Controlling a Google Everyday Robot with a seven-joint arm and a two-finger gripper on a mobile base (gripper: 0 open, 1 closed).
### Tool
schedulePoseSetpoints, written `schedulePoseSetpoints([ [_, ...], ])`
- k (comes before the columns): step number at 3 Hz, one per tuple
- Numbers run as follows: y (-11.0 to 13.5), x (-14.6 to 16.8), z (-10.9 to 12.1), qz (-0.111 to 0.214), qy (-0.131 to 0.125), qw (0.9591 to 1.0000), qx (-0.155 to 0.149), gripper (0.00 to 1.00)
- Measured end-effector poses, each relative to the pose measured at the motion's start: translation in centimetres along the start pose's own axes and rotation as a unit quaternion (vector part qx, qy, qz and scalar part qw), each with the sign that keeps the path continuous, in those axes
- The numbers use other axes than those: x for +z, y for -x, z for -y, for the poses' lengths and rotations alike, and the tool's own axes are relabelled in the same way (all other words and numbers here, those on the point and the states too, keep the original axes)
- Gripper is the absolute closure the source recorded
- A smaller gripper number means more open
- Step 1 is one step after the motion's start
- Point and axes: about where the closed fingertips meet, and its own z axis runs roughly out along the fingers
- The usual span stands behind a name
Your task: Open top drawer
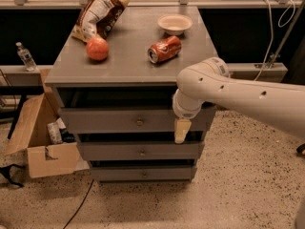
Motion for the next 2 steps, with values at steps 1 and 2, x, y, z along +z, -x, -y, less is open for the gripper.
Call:
schedulePoseSetpoints([
  [1, -1.0, 1.6, 0.3, -0.004, 0.004, 0.9999, 0.014, 0.0],
  [2, -2.0, 2.9, 0.1, -0.008, 0.012, 0.9995, 0.028, 0.17],
])
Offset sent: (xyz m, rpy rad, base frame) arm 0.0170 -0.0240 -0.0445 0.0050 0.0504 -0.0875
